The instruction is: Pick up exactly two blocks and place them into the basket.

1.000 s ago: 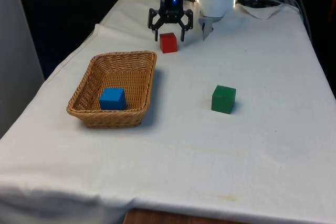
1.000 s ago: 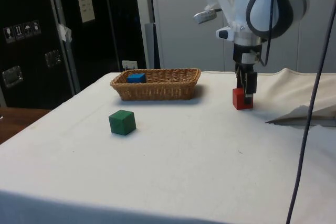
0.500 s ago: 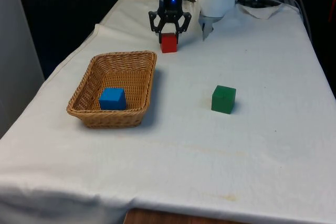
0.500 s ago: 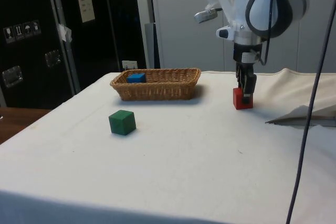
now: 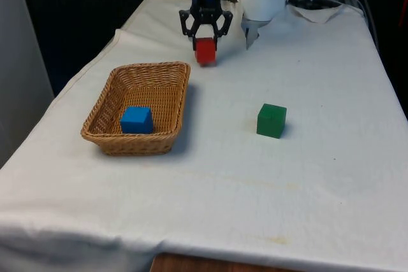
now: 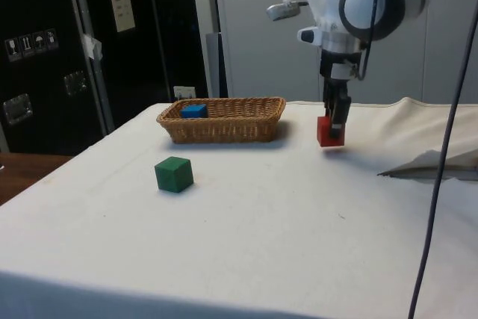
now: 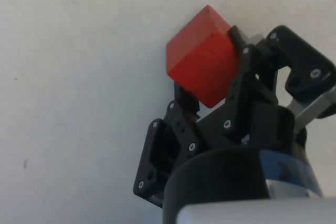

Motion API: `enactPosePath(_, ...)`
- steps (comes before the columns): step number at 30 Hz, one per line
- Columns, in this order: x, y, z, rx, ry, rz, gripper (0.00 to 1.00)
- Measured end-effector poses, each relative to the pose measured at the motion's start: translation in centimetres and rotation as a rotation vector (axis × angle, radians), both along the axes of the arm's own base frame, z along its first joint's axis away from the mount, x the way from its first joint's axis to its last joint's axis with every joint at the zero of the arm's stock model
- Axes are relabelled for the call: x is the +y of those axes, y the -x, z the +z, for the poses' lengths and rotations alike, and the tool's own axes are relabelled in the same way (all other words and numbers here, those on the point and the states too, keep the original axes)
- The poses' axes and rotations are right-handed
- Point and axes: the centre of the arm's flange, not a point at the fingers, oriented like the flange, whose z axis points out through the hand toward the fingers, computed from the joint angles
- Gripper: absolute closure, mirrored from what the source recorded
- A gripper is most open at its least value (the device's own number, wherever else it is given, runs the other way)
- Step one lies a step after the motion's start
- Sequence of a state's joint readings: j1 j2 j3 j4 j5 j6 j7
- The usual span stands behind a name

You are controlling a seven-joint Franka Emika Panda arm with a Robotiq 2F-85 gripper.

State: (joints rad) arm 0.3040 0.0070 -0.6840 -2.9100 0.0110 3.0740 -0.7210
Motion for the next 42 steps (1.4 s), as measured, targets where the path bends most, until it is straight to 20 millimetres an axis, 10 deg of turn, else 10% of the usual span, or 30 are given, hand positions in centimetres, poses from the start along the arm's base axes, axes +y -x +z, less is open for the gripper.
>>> enactPosePath(42, 0.8, -8.2, 9.5, -0.098, -0.077, 0.048, 0.97)
